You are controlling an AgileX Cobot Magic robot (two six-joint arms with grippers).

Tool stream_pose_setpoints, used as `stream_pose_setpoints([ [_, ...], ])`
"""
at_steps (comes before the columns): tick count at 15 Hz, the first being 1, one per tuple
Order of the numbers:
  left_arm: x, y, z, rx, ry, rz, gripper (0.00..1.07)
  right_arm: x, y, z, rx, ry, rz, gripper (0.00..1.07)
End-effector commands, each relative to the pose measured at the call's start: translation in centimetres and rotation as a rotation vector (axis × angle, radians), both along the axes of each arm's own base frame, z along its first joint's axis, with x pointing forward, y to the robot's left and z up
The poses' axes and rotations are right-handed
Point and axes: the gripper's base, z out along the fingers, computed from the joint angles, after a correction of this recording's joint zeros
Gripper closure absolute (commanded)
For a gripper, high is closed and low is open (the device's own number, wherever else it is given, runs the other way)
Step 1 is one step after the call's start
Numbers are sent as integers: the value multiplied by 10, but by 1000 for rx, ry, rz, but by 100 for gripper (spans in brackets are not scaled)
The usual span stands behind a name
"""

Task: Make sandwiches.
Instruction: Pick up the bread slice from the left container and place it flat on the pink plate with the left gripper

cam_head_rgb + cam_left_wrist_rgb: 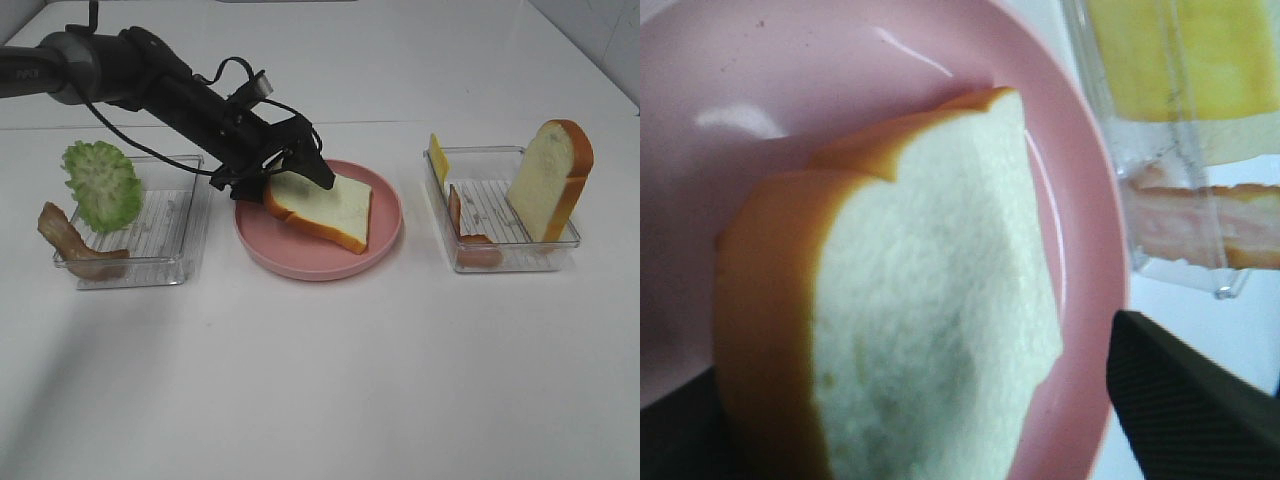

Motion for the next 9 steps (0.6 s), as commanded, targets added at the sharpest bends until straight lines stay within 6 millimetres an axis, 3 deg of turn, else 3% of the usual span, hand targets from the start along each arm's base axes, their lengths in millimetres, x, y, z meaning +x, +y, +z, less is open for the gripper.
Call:
stream_pose_setpoints([
  [1,-2,-7,24,131,-107,2,29,-2,0,0,3,-25,-7,29],
  [9,-14,-17,66,420,-245,74,29,-2,0,0,3,-25,-7,29],
])
